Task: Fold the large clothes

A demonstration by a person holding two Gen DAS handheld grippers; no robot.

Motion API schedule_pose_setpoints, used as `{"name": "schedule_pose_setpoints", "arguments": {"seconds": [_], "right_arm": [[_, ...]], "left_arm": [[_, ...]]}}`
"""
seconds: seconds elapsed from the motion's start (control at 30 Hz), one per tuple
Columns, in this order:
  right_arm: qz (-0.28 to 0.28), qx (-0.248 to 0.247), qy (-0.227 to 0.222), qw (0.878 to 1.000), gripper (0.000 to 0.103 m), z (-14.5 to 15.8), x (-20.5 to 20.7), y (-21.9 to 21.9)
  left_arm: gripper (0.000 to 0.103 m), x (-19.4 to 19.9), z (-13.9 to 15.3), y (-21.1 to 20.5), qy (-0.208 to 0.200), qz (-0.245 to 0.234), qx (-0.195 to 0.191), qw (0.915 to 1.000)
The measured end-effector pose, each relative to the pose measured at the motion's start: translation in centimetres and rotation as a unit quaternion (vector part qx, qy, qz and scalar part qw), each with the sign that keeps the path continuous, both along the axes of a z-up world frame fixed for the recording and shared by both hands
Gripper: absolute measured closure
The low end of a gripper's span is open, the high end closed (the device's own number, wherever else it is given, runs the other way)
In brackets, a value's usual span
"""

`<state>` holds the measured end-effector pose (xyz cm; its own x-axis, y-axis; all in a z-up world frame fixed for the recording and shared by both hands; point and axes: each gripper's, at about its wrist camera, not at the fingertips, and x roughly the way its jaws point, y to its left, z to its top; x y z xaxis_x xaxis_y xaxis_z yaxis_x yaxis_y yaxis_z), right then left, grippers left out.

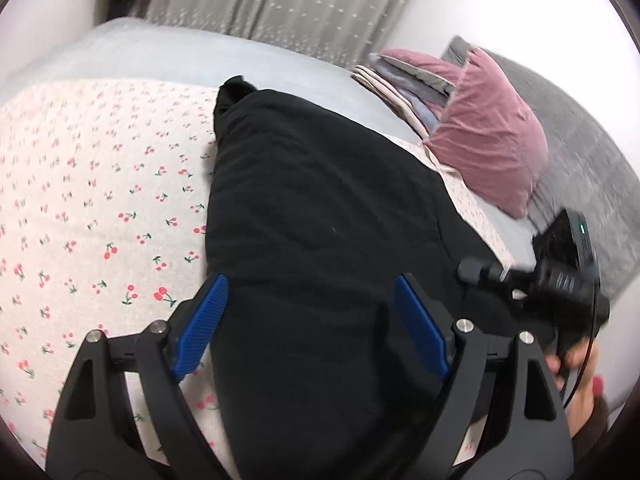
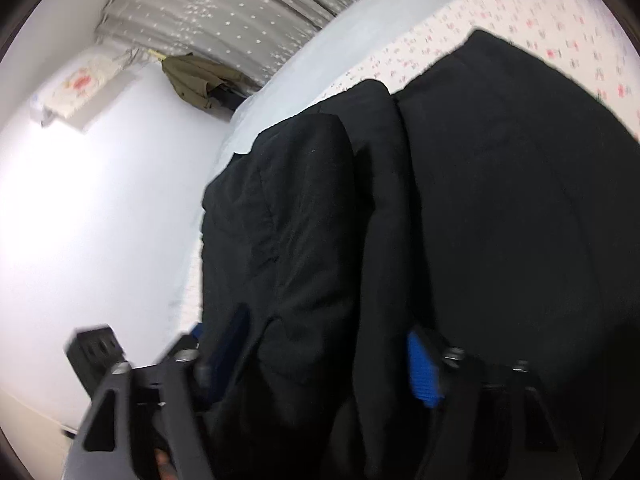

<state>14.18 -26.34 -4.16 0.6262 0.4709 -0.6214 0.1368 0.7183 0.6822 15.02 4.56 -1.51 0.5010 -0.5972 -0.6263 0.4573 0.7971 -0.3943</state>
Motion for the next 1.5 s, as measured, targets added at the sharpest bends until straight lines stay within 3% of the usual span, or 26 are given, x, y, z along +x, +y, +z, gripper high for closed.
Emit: {"name": "schedule_pose_setpoints", "arguments": {"seconds": [0.03, 0.1, 0.2, 0.37, 0.5, 0.6, 0.77, 0.9, 1.0, 1.07, 1.2, 1.27, 1.3, 1.5], "right_arm": [[0.003, -0.017, -0.008, 1.0, 0.054, 0.1, 0.0, 0.4], [0.003, -0.035, -0.015, 0.999, 0.058, 0.3, -0.2, 0.8], [0.002, -0.054, -0.021, 0.998, 0.059, 0.6, -0.3, 1.3], [0.005, -0.086, -0.025, 0.996, 0.067, 0.8, -0.5, 1.9], [-0.002, -0.121, -0.043, 0.992, 0.078, 2.2, -1.0, 2.6], [-0.006, -0.161, -0.083, 0.983, 0.082, 4.9, -1.8, 3.3], [-0.04, -0.171, -0.135, 0.975, 0.083, 8.5, -3.6, 0.5], [-0.078, -0.151, -0.117, 0.978, 0.083, 7.9, -4.5, -2.9], [-0.114, -0.14, -0.071, 0.981, 0.083, 5.5, -5.3, -6.0], [-0.118, -0.125, -0.038, 0.984, 0.083, 3.6, -5.5, -7.5], [-0.082, -0.012, -0.014, 0.996, 0.071, 1.0, -5.4, -10.1], [-0.065, 0.067, -0.007, 0.996, 0.051, 0.1, -4.9, -11.5], [-0.067, 0.095, -0.011, 0.993, 0.037, -0.1, -4.5, -11.8], [-0.063, 0.076, 0.015, 0.995, 0.034, -0.9, -1.2, -13.0]], "left_arm": [[0.014, 0.0, -0.1, -0.2, 0.002, 0.005, -0.004, 1.0], [0.004, 0.6, -0.2, -0.6, 0.014, 0.014, 0.0, 0.9998], [0.003, 0.5, -1.2, -1.6, 0.036, 0.027, 0.023, 0.9987], [0.003, 0.2, -1.5, -2.1, 0.039, 0.036, 0.047, 0.9975], [0.003, 0.1, -1.3, -2.0, 0.036, 0.042, 0.046, 0.9974], [0.003, -0.4, -0.7, -1.9, 0.016, 0.05, 0.041, 0.9978], [0.003, -1.1, 0.4, -1.3, 0.007, 0.033, -0.001, 0.9994], [0.003, -1.3, 0.7, -1.1, 0.0, 0.022, -0.019, 0.9996], [0.004, -1.5, 0.7, -1.4, -0.003, 0.012, -0.023, 0.9997], [0.014, -1.5, 0.5, -2.0, 0.0, -0.006, -0.034, 0.9994], [0.038, -1.1, -0.1, -2.9, 0.023, -0.034, -0.069, 0.9968], [0.041, -1.0, -0.3, -3.1, 0.029, -0.037, -0.078, 0.9959], [0.041, -1.1, -0.3, -3.2, 0.025, -0.038, -0.078, 0.9959], [0.041, -0.6, -0.1, -4.3, 0.015, -0.036, -0.076, 0.9963]]}}
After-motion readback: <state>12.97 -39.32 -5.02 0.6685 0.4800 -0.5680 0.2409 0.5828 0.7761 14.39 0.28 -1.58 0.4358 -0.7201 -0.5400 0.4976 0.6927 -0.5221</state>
